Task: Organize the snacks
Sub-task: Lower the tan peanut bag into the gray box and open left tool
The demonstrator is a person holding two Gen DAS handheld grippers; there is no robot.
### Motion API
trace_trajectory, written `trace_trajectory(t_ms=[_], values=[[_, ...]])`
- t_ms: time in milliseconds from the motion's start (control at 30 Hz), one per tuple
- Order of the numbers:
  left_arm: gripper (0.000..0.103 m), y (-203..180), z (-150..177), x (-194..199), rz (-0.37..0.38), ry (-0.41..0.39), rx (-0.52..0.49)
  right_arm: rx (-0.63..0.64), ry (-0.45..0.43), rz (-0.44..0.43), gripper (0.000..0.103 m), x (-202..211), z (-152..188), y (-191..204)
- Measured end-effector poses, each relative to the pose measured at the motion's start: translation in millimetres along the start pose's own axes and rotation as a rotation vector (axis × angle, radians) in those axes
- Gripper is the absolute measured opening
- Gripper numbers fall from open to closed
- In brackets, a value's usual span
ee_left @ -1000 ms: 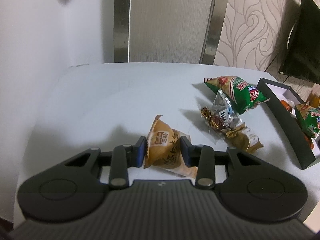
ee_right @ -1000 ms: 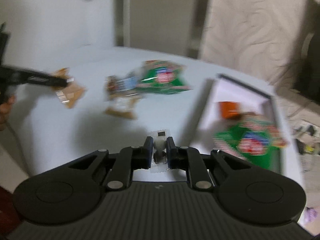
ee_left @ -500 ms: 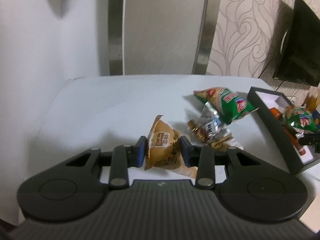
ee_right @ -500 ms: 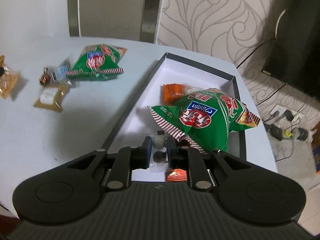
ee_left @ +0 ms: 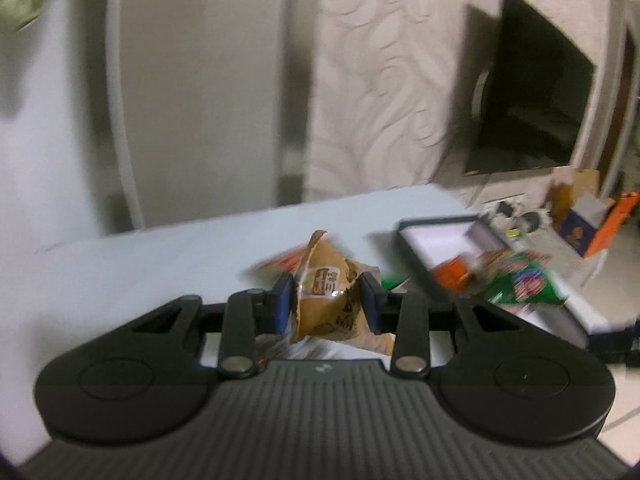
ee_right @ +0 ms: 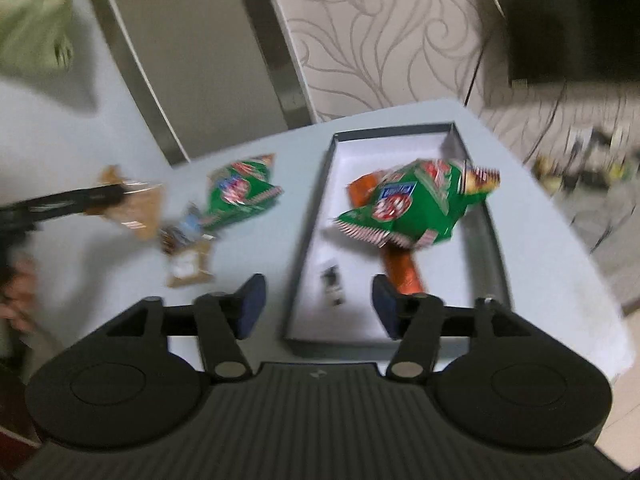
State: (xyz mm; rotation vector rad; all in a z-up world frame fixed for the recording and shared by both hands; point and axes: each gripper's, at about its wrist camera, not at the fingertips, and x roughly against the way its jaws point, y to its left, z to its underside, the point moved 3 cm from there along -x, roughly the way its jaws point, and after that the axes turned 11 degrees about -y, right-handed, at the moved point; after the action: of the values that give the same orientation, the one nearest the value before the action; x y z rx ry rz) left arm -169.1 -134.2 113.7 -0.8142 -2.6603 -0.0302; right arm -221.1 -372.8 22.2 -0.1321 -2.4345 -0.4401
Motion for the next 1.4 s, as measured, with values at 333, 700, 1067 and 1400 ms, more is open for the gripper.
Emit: trace_trajectory(t_ms=[333, 700, 1067, 1400], values=[[0.039, -114.1, -20.2, -97.9, 0.158, -0.017, -0.07, -0.024, 0.033, -0.057, 0.069, 48.7, 22.4, 6.0], [0.044, -172.9, 0.3, -174.8, 0.148, 0.059, -0.099, -0.053, 0.08, 0.051, 0.069, 85.2, 40.3, -43.7], [0.084, -170.2, -3.8, -154.1, 0.142, -0.016, -0.104, -0.033, 0.103, 0.028, 0.073, 87.4, 39.7, -45.7], [0.084, -146.1, -10.0, -104.6, 0.136, -0.042, -0.066, 0.008, 0.122, -0.063, 0.075, 66.0, 35.6, -9.9]])
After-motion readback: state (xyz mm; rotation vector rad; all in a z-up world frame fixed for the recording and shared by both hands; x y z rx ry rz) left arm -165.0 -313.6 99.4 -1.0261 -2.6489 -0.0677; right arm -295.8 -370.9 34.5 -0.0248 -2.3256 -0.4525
